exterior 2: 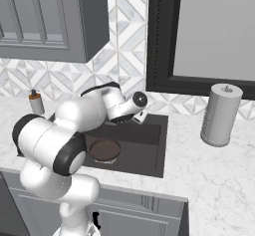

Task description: Pick the pan and sponge and place them into the sink. Then turn on the water.

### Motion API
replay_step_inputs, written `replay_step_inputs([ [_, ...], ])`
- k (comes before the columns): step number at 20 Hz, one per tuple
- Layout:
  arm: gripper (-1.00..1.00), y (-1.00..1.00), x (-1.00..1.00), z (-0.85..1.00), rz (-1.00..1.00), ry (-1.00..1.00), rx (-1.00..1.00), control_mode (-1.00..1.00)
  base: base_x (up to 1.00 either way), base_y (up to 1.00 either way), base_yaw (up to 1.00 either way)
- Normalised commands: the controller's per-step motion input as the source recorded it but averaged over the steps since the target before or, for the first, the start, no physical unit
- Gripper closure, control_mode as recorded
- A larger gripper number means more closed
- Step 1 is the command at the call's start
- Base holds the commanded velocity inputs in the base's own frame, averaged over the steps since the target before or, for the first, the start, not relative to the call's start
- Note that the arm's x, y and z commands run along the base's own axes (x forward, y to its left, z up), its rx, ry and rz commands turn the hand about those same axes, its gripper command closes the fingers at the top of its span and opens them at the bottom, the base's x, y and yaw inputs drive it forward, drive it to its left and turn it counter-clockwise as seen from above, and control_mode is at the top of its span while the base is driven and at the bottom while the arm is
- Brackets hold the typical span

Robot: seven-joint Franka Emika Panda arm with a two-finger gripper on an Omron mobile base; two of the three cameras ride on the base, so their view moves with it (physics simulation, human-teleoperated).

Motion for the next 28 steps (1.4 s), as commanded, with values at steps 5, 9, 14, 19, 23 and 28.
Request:
replay_step_inputs([
  [5,-1.00,0.05,0.29,0.00,0.00,0.00,0.08,-1.00,0.00,0.00,0.00],
  [9,-1.00,0.00,0.26,0.00,0.00,0.00,0.12,-1.00,0.00,0.00,0.00],
  [14,-1.00,0.06,0.23,-0.01,0.00,0.00,0.09,-1.00,0.00,0.00,0.00],
  [19,-1.00,0.19,0.17,-0.03,0.00,0.00,0.04,-1.00,0.00,0.00,0.00],
  [23,-1.00,0.31,0.28,-0.08,0.00,0.00,0.00,-1.00,0.00,0.00,0.00],
  [28,-1.00,0.03,0.30,-0.05,0.00,0.00,0.03,-1.00,0.00,0.00,0.00],
])
